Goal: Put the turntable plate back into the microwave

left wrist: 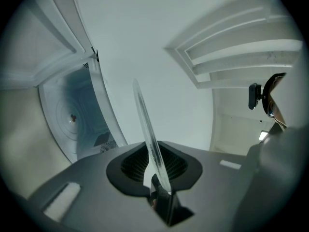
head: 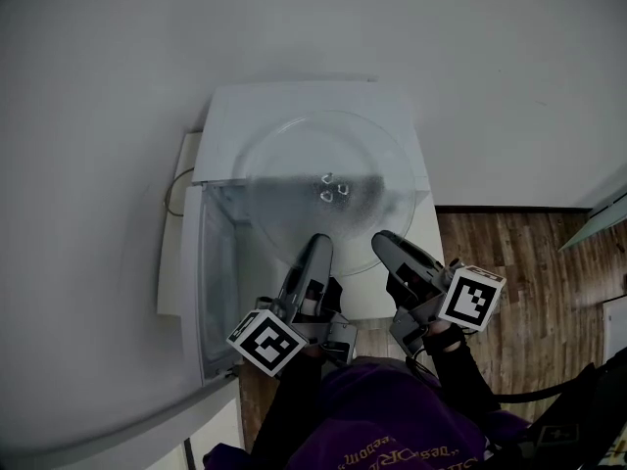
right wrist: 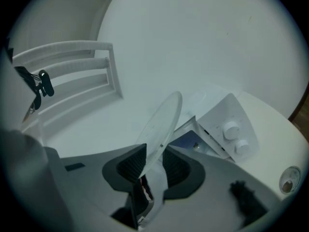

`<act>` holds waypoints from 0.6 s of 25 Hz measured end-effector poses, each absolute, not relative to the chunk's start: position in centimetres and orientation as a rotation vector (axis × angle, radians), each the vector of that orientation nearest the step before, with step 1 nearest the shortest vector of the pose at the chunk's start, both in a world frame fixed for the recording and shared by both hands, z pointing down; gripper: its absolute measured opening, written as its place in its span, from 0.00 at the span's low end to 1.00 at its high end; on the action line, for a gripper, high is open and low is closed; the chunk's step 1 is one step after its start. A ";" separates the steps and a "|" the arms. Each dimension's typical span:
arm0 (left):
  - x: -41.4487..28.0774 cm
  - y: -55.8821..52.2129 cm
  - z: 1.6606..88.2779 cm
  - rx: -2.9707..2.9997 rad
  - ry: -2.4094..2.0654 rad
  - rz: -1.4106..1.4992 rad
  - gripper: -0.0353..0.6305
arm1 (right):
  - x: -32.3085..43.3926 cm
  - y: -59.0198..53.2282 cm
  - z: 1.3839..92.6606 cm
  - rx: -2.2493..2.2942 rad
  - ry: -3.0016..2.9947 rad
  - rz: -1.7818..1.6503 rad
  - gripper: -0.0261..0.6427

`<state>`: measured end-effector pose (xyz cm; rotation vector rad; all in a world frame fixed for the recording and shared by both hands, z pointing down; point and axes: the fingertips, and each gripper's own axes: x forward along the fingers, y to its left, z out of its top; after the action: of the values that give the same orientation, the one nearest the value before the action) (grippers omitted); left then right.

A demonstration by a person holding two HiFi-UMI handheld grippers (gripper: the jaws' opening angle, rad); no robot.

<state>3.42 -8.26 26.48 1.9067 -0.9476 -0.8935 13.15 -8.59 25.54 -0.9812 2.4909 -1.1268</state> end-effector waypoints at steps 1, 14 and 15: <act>3.0 -7.9 26.5 1.907 -0.953 -0.900 0.14 | 12.7 -8.2 25.6 -0.974 2.499 -1.123 0.20; 1.1 -5.8 25.8 1.879 -1.018 -0.949 0.14 | 10.7 -6.8 24.9 -0.887 2.544 -1.150 0.20; 1.0 -5.7 25.7 1.876 -1.024 -0.950 0.14 | 10.7 -6.8 24.9 -0.882 2.545 -1.154 0.20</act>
<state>1.04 -5.69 25.73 1.8765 -1.0243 -0.9499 10.71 -6.77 24.88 -0.8819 2.5452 -1.1544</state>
